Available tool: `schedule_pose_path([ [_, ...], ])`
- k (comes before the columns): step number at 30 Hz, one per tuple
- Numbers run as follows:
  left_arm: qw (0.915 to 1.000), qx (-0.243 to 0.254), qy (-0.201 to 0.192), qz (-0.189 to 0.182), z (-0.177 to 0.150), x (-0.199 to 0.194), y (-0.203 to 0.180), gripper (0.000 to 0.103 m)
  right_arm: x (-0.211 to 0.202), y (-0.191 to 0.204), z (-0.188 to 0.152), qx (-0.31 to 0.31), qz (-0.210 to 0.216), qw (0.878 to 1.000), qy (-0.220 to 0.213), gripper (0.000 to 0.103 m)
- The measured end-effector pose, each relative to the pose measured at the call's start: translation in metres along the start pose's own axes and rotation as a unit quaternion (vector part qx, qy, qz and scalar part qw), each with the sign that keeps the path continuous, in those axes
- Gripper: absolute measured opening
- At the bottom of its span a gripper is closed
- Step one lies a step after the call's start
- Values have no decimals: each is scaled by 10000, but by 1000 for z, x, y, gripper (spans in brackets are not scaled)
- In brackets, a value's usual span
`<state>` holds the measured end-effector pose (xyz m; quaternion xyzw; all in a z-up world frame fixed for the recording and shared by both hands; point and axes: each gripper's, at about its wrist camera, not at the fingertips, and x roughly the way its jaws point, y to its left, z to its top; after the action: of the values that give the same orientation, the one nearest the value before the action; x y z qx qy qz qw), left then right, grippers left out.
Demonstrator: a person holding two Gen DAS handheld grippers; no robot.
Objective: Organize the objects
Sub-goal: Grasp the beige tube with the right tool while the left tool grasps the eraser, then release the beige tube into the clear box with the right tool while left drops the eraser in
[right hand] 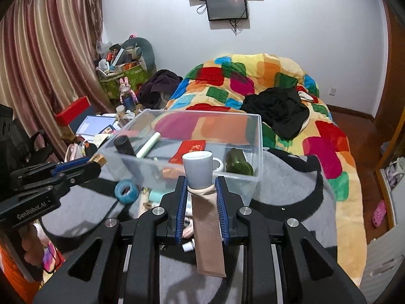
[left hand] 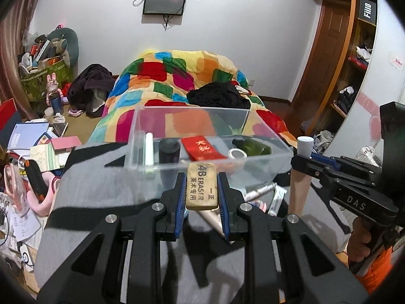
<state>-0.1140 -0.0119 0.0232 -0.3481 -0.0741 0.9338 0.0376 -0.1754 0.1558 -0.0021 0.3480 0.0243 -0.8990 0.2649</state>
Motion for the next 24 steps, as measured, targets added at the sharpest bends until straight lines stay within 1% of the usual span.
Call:
schedule_pose_path([
  [8,9999,11,133,-77,27,29,-12,23,22,-9,30,129,166,9998,47,20],
  [10,9999,48,160,-29,33,37,-15,23,30,-14,39,229,261,9993,109,20],
  [15,9994,64,354,-2,43,60,-19,23,50,-21,59,335,260,9988,239,19],
  [19,9984,90,559,84,48,78,-18,23,74,-22,70,273,181,9982,512,19],
  [24,9971,112,745,104,49,91,-17,23,104,-19,72,-50,37,9947,1024,19],
])
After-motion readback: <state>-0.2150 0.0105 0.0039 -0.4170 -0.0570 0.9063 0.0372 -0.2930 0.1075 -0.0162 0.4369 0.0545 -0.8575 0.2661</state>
